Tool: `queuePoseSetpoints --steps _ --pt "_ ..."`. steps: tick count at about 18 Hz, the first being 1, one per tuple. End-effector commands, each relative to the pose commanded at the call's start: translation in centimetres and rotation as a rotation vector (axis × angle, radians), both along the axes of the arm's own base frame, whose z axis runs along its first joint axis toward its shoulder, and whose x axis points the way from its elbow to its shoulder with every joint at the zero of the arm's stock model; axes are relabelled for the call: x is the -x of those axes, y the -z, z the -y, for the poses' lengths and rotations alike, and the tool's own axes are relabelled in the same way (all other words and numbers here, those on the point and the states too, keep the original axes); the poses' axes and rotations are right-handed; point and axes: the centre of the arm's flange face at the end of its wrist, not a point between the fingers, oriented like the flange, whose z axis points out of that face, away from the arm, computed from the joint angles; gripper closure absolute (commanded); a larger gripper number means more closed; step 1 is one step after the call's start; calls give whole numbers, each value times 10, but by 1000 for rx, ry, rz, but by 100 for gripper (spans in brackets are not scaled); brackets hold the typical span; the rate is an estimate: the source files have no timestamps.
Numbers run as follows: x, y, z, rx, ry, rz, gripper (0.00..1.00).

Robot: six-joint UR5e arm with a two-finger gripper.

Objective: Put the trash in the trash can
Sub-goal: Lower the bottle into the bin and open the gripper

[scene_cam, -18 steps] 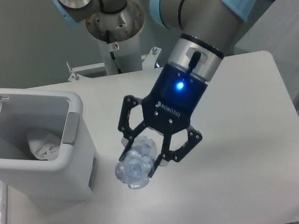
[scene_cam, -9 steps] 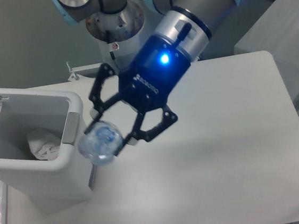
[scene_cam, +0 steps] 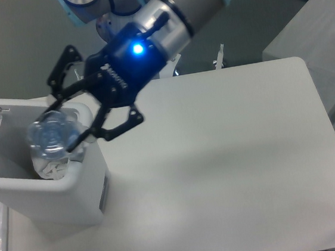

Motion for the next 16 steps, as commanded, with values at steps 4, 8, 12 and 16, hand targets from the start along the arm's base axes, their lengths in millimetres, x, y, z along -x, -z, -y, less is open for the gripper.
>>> queuePoseSetpoints --steps 4,8,12,16 --pt "-13 8 -1 8 17 3 44" --pt "-32 25 -5 -25 57 -61 43" --pt "-55 48 7 -82 115 -156 38" --pt "-62 54 15 -99 128 -183 8"
